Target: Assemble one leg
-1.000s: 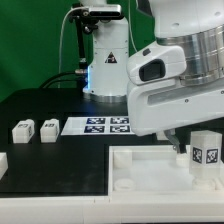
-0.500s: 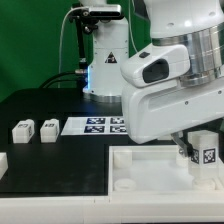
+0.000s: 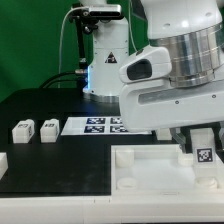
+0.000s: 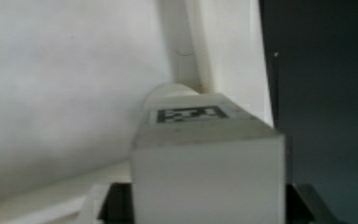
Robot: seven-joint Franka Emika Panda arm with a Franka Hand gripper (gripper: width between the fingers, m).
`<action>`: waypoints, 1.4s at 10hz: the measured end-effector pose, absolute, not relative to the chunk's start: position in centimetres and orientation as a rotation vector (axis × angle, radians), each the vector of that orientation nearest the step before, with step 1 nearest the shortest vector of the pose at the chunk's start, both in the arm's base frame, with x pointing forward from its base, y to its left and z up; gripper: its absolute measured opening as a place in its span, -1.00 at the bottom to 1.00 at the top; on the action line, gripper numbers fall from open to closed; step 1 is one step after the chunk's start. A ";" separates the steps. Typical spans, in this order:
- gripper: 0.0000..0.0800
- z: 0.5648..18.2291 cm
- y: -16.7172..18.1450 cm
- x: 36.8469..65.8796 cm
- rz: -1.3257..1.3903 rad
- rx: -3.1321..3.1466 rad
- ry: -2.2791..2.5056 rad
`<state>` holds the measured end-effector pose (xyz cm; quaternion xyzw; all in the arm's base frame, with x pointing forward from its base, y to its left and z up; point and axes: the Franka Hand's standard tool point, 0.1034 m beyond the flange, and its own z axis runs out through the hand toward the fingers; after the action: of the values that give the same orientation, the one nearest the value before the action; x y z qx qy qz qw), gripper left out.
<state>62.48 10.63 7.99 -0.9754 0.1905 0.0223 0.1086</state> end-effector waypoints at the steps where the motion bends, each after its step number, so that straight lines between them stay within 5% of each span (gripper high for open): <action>1: -0.26 7.9 10.5 62.6 0.087 -2.821 0.764; 7: -0.26 7.6 10.7 62.5 0.241 -2.200 1.874; 11: -0.25 7.5 10.8 62.5 0.247 -2.195 1.872; 12: 0.26 7.5 10.8 62.5 0.247 -2.201 1.866; 13: 0.26 7.7 11.0 62.3 0.245 -2.354 1.690; 14: 0.55 8.1 11.5 62.2 0.220 -2.531 1.477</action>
Offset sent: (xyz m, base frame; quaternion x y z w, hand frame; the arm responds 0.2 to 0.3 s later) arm 0.0032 0.0163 -0.0018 0.0883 -0.0265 0.4564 0.8850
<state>62.24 11.46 8.15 -0.8569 0.4999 0.0744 0.1013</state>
